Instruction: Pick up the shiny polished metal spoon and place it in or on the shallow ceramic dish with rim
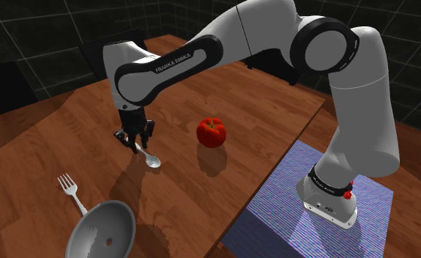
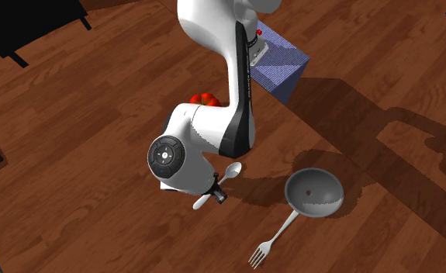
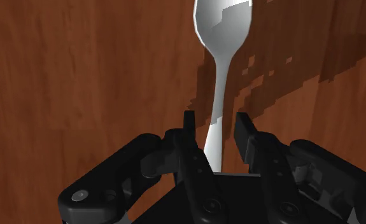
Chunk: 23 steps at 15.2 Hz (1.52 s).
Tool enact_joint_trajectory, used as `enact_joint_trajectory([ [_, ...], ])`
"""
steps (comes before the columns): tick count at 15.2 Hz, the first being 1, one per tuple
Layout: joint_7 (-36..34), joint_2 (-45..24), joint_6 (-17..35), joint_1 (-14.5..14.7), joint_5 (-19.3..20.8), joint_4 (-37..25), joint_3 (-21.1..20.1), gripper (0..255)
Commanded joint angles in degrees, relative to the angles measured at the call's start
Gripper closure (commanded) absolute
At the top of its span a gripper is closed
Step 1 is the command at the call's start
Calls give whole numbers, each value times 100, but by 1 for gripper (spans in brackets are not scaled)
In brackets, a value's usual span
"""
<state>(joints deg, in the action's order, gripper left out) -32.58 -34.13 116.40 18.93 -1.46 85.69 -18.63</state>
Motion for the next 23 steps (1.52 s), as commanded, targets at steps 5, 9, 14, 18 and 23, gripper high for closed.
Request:
enact_joint_trajectory([
  [5,1,-16,6,7,-3,2,-6,255],
  [9,-5,19,-53,4,-10,-22,-11,255],
  [14,-35,158,-361,-5,-36,-198,-34,255],
  [18,-62,249,-617,-8,-52,-369,-50,255],
  [23,-100,337,-951,-5,-67,-621,-66,255],
])
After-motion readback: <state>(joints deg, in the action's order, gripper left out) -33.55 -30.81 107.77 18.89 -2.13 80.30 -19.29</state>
